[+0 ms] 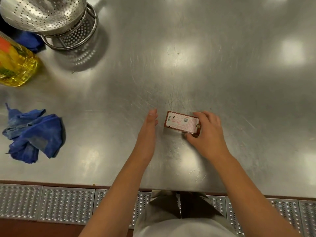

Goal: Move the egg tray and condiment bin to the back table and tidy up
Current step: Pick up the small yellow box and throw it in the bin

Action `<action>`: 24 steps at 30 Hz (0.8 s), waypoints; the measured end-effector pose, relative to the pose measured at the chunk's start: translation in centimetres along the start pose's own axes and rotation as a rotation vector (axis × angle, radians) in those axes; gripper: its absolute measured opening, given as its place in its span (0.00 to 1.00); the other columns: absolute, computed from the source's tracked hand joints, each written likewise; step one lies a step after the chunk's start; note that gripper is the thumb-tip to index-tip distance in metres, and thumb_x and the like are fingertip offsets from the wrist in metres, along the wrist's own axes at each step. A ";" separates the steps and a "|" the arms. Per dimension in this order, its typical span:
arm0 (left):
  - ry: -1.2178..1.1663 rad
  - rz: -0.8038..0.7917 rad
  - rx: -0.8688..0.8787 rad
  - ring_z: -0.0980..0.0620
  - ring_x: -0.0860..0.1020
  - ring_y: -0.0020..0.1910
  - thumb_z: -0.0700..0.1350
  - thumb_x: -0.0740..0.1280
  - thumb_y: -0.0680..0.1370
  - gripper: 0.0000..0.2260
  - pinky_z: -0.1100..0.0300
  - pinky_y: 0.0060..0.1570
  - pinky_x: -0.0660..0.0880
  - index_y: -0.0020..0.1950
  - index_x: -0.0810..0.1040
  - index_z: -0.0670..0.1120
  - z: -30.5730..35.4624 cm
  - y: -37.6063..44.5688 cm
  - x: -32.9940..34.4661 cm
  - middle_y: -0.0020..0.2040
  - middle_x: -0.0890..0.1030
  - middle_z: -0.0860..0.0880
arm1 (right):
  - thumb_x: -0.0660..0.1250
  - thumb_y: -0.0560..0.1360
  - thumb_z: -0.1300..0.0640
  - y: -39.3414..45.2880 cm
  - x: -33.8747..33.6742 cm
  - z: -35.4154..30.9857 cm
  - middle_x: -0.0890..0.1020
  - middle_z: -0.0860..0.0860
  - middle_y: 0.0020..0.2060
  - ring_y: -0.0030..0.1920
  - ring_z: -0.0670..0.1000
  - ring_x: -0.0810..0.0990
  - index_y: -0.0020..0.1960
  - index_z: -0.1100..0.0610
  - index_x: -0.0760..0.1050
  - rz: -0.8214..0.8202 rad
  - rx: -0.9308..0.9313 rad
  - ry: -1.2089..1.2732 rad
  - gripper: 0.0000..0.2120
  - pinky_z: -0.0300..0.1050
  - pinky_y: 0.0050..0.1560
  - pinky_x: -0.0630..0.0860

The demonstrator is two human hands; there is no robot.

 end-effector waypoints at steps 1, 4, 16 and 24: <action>-0.003 0.002 -0.003 0.56 0.67 0.72 0.63 0.48 0.78 0.30 0.55 0.72 0.58 0.77 0.63 0.53 -0.1 0.0 0.0 0.75 0.67 0.52 | 0.77 0.67 0.49 0.0 0.1 0.1 0.71 0.53 0.65 0.68 0.53 0.65 0.70 0.54 0.70 0.008 0.007 -0.006 0.35 0.51 0.68 0.67; -0.004 0.007 -0.015 0.55 0.67 0.72 0.60 0.46 0.81 0.26 0.54 0.73 0.58 0.77 0.63 0.53 -0.4 0.1 -0.1 0.75 0.67 0.52 | 0.78 0.66 0.50 -0.1 0.3 0.3 0.70 0.54 0.66 0.69 0.54 0.63 0.70 0.55 0.70 0.026 0.020 -0.020 0.36 0.50 0.69 0.65; -0.051 0.007 -0.012 0.55 0.69 0.70 0.63 0.48 0.78 0.30 0.56 0.70 0.61 0.76 0.64 0.52 -0.4 0.1 -0.7 0.74 0.69 0.52 | 0.77 0.68 0.51 0.5 1.1 1.2 0.63 0.59 0.75 0.79 0.60 0.50 0.68 0.56 0.72 0.000 0.049 -0.039 0.31 0.57 0.77 0.53; -0.058 0.025 0.000 0.55 0.69 0.70 0.59 0.47 0.82 0.26 0.56 0.69 0.61 0.77 0.64 0.52 0.1 0.1 -1.3 0.75 0.68 0.51 | 0.76 0.69 0.51 0.4 0.2 0.4 0.64 0.59 0.75 0.79 0.59 0.52 0.68 0.54 0.73 0.013 0.033 0.042 0.29 0.57 0.76 0.54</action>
Point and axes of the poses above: each hand's wrist, its own y-axis towards the middle knuckle, its own x-axis out of the palm, z = x × y, the point moved 6 cm from there along y, towards the middle knuckle
